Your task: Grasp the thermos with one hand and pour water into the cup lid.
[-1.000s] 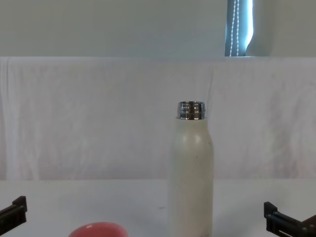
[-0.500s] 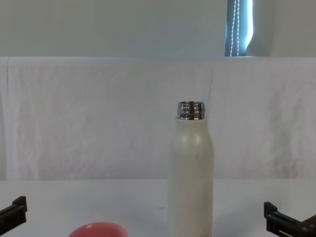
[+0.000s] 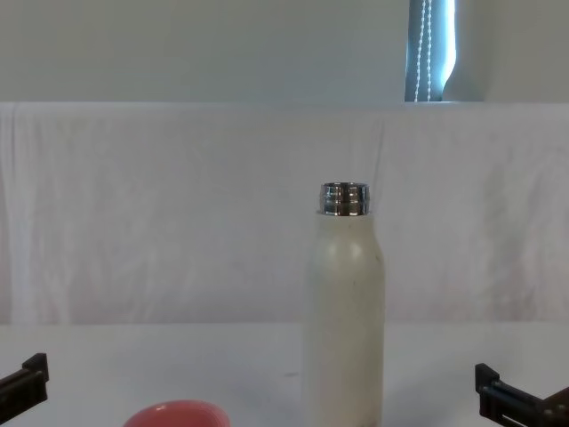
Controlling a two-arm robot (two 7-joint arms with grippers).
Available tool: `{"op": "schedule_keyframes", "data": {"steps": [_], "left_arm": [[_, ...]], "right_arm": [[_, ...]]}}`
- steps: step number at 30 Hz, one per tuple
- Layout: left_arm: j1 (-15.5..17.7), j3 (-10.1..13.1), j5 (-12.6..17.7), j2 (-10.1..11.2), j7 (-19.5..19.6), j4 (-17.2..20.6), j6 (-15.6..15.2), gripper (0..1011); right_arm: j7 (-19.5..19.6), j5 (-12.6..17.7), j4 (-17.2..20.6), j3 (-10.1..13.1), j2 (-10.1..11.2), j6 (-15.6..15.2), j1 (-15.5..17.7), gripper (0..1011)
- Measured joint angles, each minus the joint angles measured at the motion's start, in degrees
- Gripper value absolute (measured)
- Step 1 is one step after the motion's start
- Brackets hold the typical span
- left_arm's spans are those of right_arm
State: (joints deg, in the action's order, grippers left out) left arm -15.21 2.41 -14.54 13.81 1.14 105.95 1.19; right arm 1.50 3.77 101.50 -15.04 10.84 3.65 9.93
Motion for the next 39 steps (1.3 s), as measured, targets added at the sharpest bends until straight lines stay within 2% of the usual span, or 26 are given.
{"op": "schedule_keyframes", "data": {"steps": [25, 39], "left_arm": [[0.0, 0.0, 0.0, 0.0, 0.0, 0.0, 0.0, 1001], [0.0, 0.0, 0.0, 0.0, 0.0, 0.0, 0.0, 1001]], "right_arm": [[-0.07, -0.01, 0.0, 0.03, -0.07, -0.02, -0.03, 1001], [-4.75, -0.99, -1.28, -0.47, -2.3, -2.22, -2.97, 1001]]}}
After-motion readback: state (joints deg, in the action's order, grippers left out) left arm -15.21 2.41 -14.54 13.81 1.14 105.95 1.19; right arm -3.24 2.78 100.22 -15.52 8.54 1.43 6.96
